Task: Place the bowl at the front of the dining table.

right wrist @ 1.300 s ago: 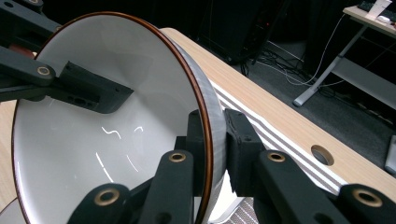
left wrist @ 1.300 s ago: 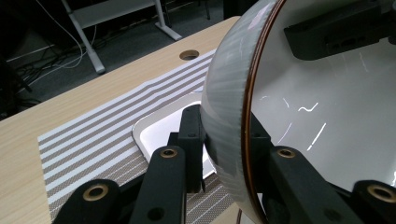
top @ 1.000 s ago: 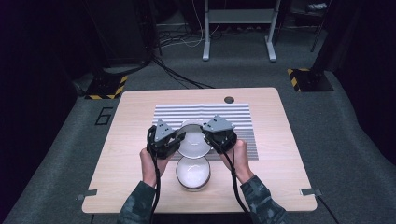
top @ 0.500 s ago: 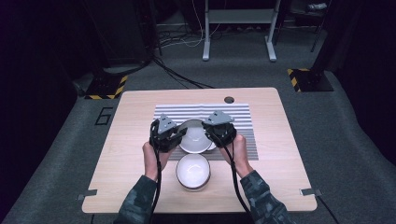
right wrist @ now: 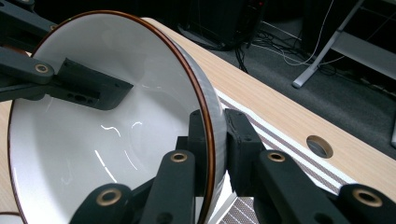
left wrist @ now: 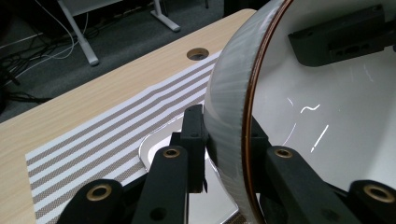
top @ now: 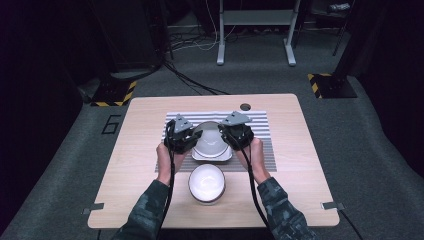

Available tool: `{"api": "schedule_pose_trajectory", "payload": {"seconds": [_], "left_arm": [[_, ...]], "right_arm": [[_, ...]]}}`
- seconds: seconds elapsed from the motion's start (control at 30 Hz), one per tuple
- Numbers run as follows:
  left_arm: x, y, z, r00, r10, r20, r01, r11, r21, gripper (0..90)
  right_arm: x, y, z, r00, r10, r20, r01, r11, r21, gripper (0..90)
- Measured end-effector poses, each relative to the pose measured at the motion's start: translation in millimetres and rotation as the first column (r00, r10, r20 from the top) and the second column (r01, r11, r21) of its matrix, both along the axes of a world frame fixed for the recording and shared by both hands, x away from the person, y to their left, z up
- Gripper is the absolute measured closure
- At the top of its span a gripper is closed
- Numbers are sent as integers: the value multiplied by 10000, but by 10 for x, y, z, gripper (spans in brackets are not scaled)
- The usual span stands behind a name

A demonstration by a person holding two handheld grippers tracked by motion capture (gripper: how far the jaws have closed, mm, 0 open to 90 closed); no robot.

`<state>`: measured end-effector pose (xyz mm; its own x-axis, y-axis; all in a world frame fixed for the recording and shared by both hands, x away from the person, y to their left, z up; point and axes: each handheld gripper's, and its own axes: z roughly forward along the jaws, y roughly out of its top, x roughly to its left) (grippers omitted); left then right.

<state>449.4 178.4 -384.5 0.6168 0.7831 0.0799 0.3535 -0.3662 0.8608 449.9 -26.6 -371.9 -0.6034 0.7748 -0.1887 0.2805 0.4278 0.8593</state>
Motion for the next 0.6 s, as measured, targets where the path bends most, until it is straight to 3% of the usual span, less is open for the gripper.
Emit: {"api": "schedule_pose_trajectory", "payload": {"seconds": [0.6], "left_arm": [[262,15,-12,9997,123,-212,-124,9999,-76,781]], "right_arm": [[255,18,-36,9996,-165,-219,168,9998,104,820]]}}
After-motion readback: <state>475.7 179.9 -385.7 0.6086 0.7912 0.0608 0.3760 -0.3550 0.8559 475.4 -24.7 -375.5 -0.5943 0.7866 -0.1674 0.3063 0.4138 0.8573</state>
